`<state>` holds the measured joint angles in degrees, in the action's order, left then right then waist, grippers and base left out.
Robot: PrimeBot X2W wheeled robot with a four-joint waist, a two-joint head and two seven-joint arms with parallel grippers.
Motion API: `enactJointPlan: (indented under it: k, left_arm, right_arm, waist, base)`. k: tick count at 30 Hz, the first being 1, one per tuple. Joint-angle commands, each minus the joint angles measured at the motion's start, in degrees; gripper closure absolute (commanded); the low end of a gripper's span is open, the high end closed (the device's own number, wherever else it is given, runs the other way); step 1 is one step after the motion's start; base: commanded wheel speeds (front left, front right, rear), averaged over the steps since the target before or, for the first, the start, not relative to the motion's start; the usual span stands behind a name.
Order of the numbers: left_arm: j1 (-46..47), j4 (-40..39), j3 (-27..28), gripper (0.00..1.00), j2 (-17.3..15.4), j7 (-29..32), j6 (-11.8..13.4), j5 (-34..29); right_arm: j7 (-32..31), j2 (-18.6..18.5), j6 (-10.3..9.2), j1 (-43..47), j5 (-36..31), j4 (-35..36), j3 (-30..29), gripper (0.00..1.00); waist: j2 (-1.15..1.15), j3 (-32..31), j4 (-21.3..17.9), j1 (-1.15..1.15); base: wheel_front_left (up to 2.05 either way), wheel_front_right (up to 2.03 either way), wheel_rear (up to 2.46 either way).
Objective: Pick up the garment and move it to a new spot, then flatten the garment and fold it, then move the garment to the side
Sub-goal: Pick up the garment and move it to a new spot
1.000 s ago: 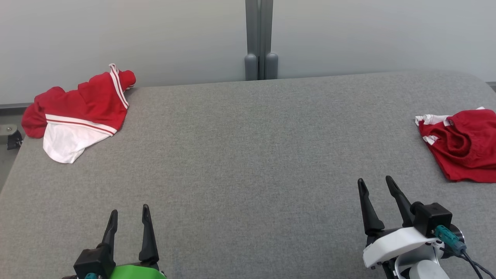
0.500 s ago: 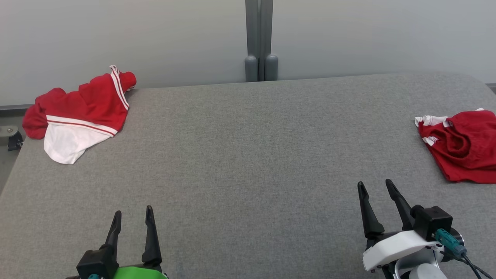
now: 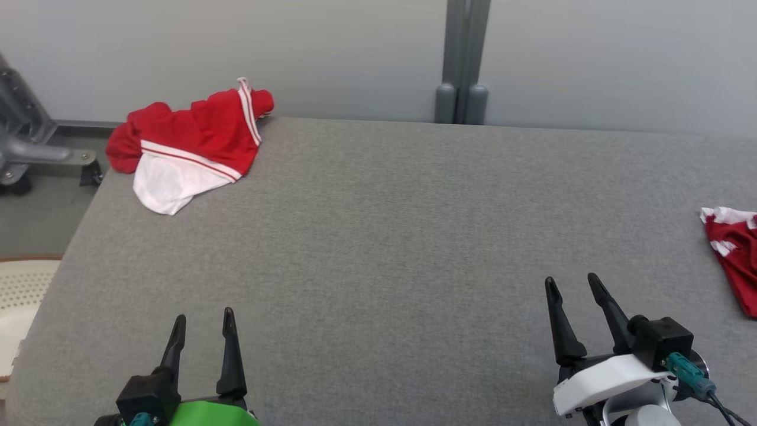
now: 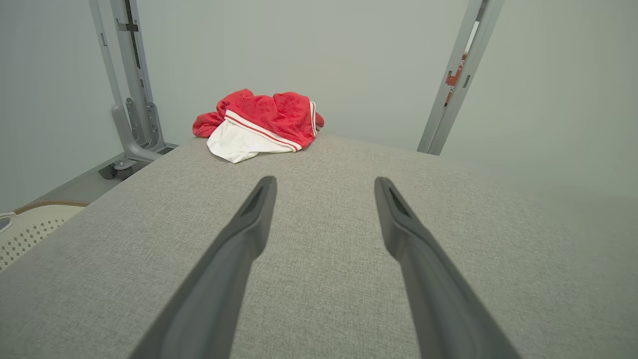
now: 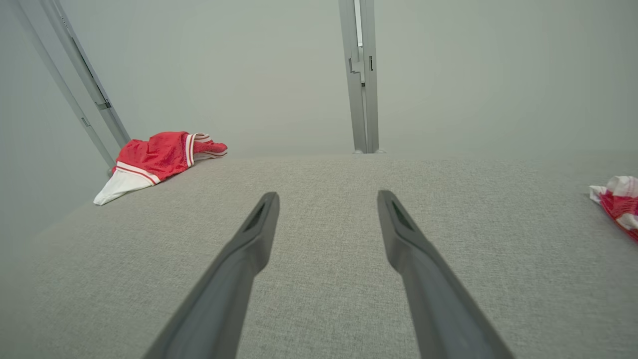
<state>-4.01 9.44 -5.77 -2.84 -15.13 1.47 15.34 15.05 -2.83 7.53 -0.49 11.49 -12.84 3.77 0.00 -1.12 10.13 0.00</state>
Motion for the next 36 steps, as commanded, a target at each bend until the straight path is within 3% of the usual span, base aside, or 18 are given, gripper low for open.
enactJointPlan:
  k: [1, 10, 25, 29, 36]
  left_arm:
    - [0.8, 0.0, 0.5, 0.00, -0.2, 0.0, -0.3, -0.5]
    - [0.6, -0.5, 1.9, 0.00, -0.3, 0.0, -0.5, -1.0]
    - [-4.1, -6.5, 4.9, 0.00, -0.1, 0.0, 1.7, 1.0]
    - [-2.0, -5.9, 4.6, 0.00, -0.7, 0.0, 0.4, 0.8]
    - [13.9, -3.7, 3.7, 0.00, -6.6, 1.5, -3.9, -1.6]
  right_arm:
    - [0.2, -0.1, -0.09, 0.3, 0.5, 0.4, 0.1, 0.00]
    - [0.2, -0.1, -0.09, -0.8, 0.9, -0.5, 0.6, 0.00]
    - [0.2, -0.2, -0.09, -5.9, -0.9, -3.3, 5.7, 0.00]
    - [0.2, -0.2, -0.09, -5.6, -1.0, -2.3, 3.4, 0.00]
    - [-1.1, -0.2, -0.09, -4.3, -5.1, 2.5, -3.4, 0.00]
  waist:
    - [0.00, 0.3, 6.9, 0.00]
    - [0.00, 0.5, 19.3, 0.00]
    - [0.00, 3.2, 21.1, 0.00]
    - [0.00, 4.2, 21.0, 0.00]
    - [0.00, 8.4, 19.8, 0.00]
  base:
    - [0.00, 0.00, 0.00]
    - [0.00, 0.00, 0.00]
    - [0.00, 0.00, 0.00]
    - [0.00, 0.00, 0.00]
    - [0.00, 0.00, 0.00]
